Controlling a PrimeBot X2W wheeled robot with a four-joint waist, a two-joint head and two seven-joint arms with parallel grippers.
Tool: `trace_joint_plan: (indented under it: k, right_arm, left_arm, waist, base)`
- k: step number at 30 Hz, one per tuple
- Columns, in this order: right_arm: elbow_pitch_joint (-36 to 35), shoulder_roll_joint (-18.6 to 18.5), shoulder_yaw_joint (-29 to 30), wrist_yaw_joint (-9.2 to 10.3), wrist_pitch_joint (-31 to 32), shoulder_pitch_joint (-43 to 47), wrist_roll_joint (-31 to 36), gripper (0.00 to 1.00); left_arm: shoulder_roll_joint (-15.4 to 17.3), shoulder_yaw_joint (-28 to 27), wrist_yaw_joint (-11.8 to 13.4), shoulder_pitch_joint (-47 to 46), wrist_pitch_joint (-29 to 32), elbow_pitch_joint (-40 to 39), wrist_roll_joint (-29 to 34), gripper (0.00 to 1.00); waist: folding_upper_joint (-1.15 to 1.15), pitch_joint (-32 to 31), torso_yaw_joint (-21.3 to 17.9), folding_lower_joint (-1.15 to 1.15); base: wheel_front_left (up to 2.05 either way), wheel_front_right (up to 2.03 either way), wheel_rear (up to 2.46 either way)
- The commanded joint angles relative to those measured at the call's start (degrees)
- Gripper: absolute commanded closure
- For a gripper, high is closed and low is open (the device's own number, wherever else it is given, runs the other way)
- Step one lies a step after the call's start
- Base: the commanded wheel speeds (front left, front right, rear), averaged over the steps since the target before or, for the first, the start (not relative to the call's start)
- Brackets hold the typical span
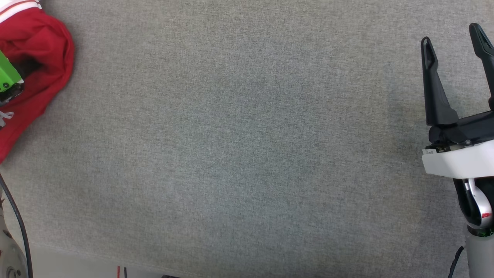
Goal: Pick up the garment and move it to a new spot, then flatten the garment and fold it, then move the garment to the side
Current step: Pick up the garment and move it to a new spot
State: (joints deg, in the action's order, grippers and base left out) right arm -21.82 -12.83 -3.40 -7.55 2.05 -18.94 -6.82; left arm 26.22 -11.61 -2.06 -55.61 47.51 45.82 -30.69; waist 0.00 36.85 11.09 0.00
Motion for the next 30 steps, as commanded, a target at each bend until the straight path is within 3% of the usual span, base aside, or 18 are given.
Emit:
trace_joint_plan:
  k: [1,8,19,30]
  right_arm:
    - [-0.5,0.0,0.2,0.06,0.1,-0.8,0.0,0.00]
    - [0.1,0.4,0.2,0.06,-0.2,-0.6,-0.1,0.00]
    - [4.1,2.9,0.6,0.06,-2.4,1.5,-0.3,0.00]
    - [8.6,6.1,2.4,0.06,-4.5,6.3,-0.1,0.00]
  left_arm:
    - [-2.1,0.4,0.6,2.2,1.1,2.3,-0.4,1.00]
    - [-1.7,1.0,0.5,1.6,-1.6,1.0,0.2,1.00]
    - [0.2,3.0,-1.7,0.1,-15.2,-2.2,3.5,1.00]
    - [-2.7,5.0,-3.1,4.6,-28.8,-6.5,5.0,1.00]
  waist:
    - [0.00,-0.1,0.0,0.00]
    - [0.00,-1.7,0.1,0.00]
    - [0.00,-9.7,0.2,0.00]
    - [0.00,-20.2,-0.4,0.00]
  base:
    - [0.00,0.00,0.00]
    - [0.00,0.00,0.00]
    - [0.00,0.00,0.00]
    - [0.00,0.00,0.00]
